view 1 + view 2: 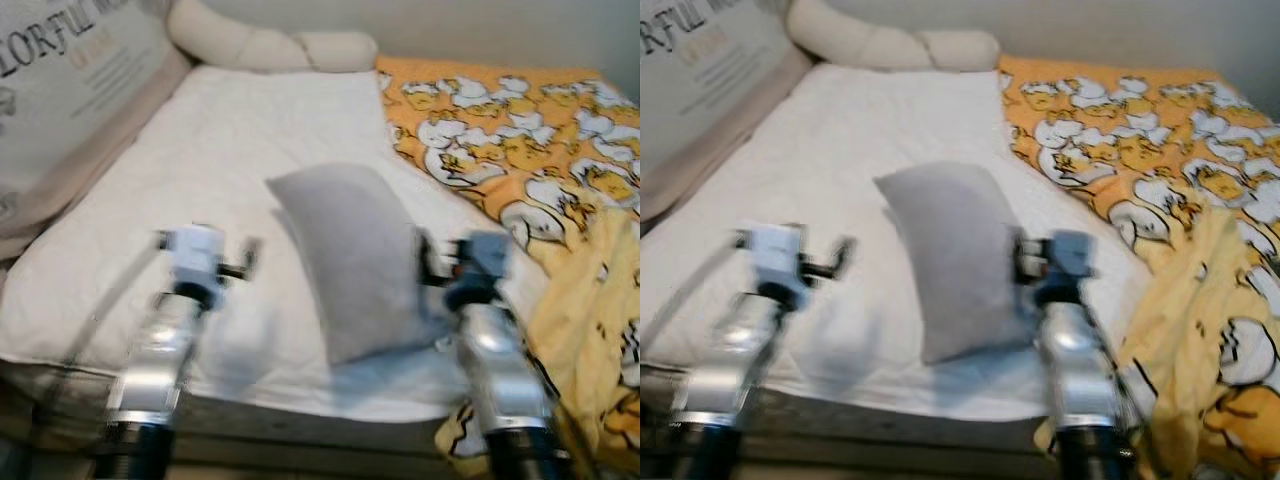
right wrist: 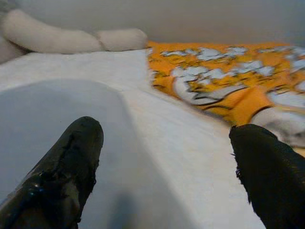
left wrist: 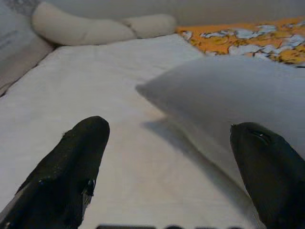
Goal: Clean up the room
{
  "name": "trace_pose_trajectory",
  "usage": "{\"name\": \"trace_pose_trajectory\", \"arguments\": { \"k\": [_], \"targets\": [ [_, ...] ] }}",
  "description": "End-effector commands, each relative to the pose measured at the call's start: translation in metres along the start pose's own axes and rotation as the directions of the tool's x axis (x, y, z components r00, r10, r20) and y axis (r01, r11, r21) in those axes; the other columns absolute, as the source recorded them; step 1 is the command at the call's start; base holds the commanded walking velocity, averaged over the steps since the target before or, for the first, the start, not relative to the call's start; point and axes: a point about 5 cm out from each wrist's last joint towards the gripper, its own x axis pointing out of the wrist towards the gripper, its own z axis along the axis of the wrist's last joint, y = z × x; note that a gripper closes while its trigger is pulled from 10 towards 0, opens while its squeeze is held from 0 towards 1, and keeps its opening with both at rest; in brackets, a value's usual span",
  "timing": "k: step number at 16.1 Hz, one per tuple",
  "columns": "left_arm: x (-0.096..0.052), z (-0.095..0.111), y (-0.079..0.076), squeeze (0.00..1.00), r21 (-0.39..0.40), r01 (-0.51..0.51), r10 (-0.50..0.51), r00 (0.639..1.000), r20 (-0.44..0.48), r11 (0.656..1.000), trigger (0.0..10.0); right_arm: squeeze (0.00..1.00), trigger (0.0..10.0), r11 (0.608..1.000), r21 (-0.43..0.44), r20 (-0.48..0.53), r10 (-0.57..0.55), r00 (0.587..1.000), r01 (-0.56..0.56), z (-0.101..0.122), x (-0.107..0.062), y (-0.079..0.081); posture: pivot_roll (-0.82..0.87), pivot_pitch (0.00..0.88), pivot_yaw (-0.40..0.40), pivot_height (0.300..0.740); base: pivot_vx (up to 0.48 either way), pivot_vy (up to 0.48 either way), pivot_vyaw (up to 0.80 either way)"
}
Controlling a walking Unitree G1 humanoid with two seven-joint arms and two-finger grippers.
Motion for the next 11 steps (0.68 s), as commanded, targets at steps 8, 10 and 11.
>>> {"name": "trace_pose_trajectory", "arguments": {
  "k": [8, 10, 11],
  "targets": [
    [-0.0019, 0.0017, 0.0106, 0.0, 0.016, -0.027, 0.027, 1.0, 0.001, 1.0, 10.0, 0.0, 10.0, 1.0, 0.004, 0.002, 0.025, 1.0, -0.025, 0.0027, 0.0013, 0.0101, 0.09, 0.0, -0.013, 0.74, 0.3, 0.0, 0.0],
    [-0.0021, 0.0017, 0.0108, 0.0, 0.016, -0.026, 0.026, 1.0, 0.001, 1.0, 10.0, 0.0, 10.0, 1.0, 0.003, 0.002, 0.025, 1.0, -0.025, 0.0025, 0.0012, 0.0104, 0.09, 0.0, -0.013, 0.74, 0.3, 0.0, 0.0],
    [-0.0021, 0.0016, 0.0108, 0.0, 0.018, -0.026, 0.026, 1.0, 0.0, 0.999, 10.0, 0.0, 10.0, 1.0, 0.003, 0.001, 0.025, 1.0, -0.025, 0.0024, 0.0011, 0.0103, 0.09, 0.0, -0.013, 0.74, 0.292, 0.0, 0.0]
  ]
}}
